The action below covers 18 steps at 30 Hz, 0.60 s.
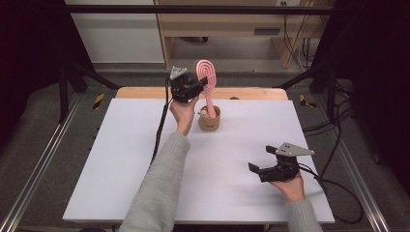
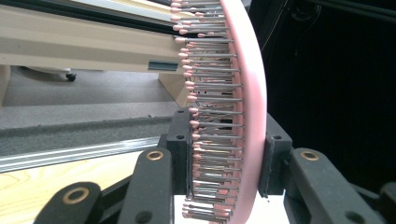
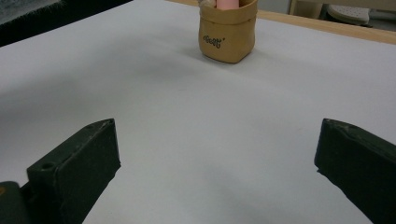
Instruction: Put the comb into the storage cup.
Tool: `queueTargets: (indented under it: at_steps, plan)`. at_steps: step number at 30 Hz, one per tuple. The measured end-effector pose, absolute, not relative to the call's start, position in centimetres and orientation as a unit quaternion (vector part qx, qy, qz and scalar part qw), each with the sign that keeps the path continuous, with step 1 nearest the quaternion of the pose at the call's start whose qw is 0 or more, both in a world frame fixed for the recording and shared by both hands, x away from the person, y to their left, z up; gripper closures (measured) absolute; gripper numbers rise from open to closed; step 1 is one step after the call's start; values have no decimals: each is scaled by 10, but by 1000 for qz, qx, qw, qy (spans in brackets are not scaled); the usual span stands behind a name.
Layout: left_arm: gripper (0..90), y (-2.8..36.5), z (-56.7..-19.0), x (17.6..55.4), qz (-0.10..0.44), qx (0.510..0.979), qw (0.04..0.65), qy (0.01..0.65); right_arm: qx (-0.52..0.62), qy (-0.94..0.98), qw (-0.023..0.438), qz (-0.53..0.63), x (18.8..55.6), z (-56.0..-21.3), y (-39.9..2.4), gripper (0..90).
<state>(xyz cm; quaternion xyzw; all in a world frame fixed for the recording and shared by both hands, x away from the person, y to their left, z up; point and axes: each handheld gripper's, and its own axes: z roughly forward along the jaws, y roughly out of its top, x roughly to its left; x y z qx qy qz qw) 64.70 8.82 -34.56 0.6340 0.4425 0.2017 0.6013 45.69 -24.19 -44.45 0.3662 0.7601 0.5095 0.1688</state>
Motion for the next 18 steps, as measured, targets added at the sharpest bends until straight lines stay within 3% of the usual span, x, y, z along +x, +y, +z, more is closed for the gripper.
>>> queueTargets:
  at_steps: [18]
  plan:
    - [637,91,-363,645,191,635,601,446,365,763,170,506,457,-446,-241,3]
